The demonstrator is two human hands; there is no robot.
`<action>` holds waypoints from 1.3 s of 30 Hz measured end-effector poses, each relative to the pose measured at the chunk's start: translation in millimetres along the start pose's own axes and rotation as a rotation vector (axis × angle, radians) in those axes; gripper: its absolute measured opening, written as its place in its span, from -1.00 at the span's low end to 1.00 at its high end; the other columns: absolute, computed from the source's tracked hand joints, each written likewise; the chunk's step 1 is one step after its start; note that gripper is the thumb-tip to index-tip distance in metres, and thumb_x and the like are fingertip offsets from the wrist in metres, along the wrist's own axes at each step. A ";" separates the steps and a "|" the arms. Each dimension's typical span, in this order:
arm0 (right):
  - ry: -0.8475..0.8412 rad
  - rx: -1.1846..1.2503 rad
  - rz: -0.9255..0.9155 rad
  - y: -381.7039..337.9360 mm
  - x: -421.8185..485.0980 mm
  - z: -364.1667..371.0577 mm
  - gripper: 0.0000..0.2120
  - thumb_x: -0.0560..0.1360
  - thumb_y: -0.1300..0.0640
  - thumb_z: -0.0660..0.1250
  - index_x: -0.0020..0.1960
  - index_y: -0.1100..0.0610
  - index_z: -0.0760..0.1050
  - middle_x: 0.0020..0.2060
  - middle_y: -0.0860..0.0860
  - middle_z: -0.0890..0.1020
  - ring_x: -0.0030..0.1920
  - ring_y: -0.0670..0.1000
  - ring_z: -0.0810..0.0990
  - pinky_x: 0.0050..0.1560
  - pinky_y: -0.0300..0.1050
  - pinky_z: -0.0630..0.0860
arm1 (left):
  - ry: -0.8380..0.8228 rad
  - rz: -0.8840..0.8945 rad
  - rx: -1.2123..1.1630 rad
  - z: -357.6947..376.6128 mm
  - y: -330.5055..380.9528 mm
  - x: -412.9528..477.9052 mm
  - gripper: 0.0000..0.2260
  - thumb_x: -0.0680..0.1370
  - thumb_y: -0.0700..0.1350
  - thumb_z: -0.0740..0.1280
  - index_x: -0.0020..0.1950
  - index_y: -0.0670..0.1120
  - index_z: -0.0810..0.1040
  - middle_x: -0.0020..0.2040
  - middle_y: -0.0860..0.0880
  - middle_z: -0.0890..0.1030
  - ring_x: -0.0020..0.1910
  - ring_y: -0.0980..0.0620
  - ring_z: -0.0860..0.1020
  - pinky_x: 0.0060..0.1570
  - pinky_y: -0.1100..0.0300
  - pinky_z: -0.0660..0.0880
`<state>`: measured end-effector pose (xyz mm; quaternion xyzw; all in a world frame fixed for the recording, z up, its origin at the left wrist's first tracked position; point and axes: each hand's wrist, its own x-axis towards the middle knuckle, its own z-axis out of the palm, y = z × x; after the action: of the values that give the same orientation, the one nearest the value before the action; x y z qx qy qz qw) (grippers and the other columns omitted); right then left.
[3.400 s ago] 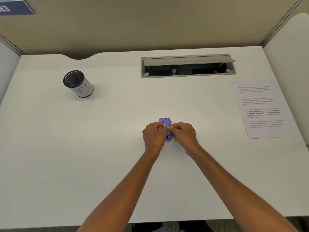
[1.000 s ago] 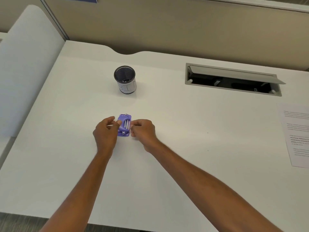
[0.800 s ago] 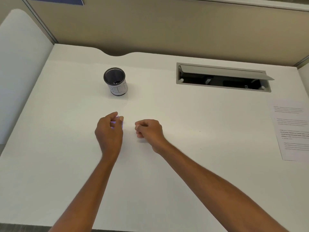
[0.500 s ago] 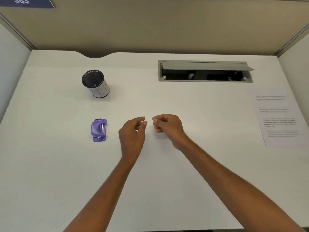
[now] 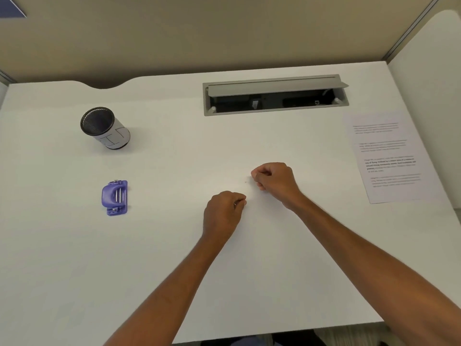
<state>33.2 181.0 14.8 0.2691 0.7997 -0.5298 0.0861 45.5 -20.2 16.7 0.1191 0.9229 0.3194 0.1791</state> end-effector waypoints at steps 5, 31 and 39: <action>-0.014 -0.107 -0.056 9.3 8.4 -2.2 -0.85 0.61 0.18 0.44 -0.05 0.11 0.78 -0.31 -0.19 0.72 -0.26 -0.19 0.66 -0.12 -0.29 0.56 | -0.044 0.028 0.198 9.0 -1.5 0.5 -0.81 0.70 -0.02 0.38 0.07 -0.05 0.77 -0.02 -0.03 0.74 0.00 -0.12 0.69 -0.04 -0.03 0.67; -0.190 -0.830 -0.466 -6.8 15.0 9.9 -0.77 0.70 0.14 0.25 0.07 0.15 0.69 -0.03 0.08 0.74 -0.05 0.17 0.68 -0.04 0.11 0.64 | -0.063 0.205 0.309 11.5 -5.4 8.3 -0.81 0.72 -0.06 0.31 0.14 -0.12 0.68 0.01 -0.06 0.71 0.01 -0.11 0.63 -0.04 -0.06 0.60; -0.225 -1.215 -0.564 -18.9 16.5 21.2 -0.81 0.69 0.23 0.22 -0.11 0.15 0.43 -0.08 0.14 0.66 -0.22 0.17 0.49 -0.24 -0.01 0.35 | 0.003 -0.072 -0.105 3.3 -16.6 8.4 -0.90 0.61 -0.06 0.44 -0.08 -0.03 0.70 -0.23 0.03 0.69 -0.19 -0.01 0.63 -0.10 0.03 0.61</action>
<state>6.4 162.1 14.0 -0.1027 0.9811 -0.0132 0.1634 37.5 -28.3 1.7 0.0757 0.9088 0.3609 0.1950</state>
